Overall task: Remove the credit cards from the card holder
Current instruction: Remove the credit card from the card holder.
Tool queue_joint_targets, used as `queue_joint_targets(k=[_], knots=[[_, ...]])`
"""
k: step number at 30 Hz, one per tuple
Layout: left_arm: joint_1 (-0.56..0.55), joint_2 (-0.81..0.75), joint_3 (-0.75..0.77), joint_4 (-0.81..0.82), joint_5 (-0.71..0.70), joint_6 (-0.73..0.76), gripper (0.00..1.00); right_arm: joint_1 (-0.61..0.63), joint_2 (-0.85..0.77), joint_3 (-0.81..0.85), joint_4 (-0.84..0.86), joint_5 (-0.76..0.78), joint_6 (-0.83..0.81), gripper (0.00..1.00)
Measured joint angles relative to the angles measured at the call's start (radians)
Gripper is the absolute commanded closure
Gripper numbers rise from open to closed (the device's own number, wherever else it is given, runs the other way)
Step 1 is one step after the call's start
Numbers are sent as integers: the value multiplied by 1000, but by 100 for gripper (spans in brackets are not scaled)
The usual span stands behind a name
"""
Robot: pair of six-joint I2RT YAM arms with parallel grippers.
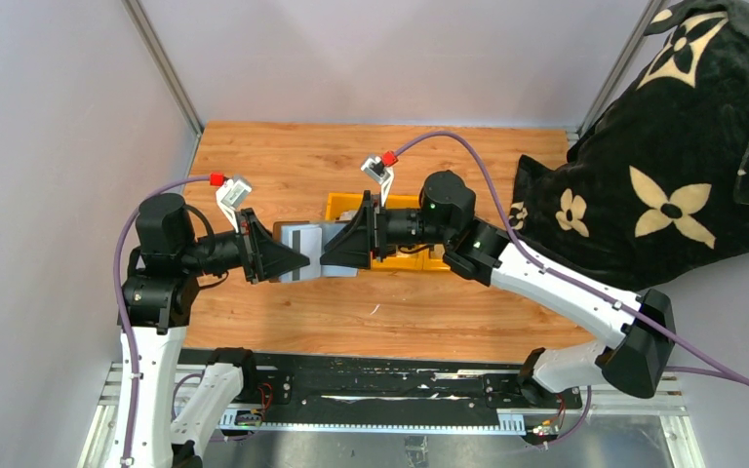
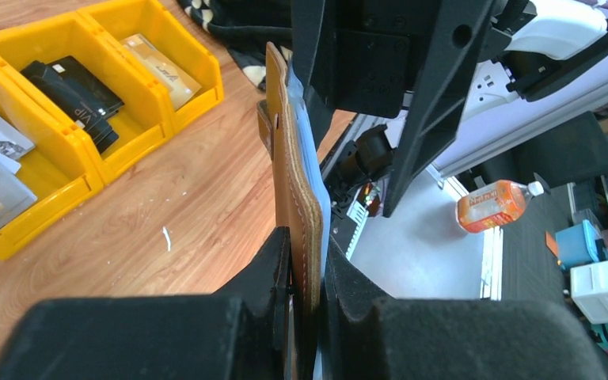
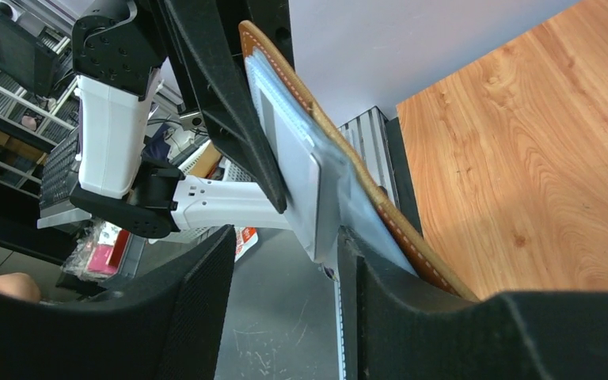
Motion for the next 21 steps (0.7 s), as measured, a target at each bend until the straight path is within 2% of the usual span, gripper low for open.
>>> queue_joint_targets(k=[6, 9, 12, 15, 18, 21], knots=[[1, -1, 0, 1, 15, 0, 90, 10, 36, 23, 4, 2, 16, 59], [2, -4, -2, 4, 23, 0, 84, 14, 45, 30, 8, 6, 23, 67], [6, -10, -2, 11, 37, 0, 75, 14, 51, 30, 14, 7, 34, 74], [8, -14, -5, 20, 67, -1, 56, 15, 58, 33, 19, 8, 46, 81], [7, -22, -11, 26, 118, -4, 47, 17, 74, 42, 29, 11, 53, 90], [7, -27, -21, 22, 152, -6, 46, 19, 77, 42, 37, 14, 63, 98]])
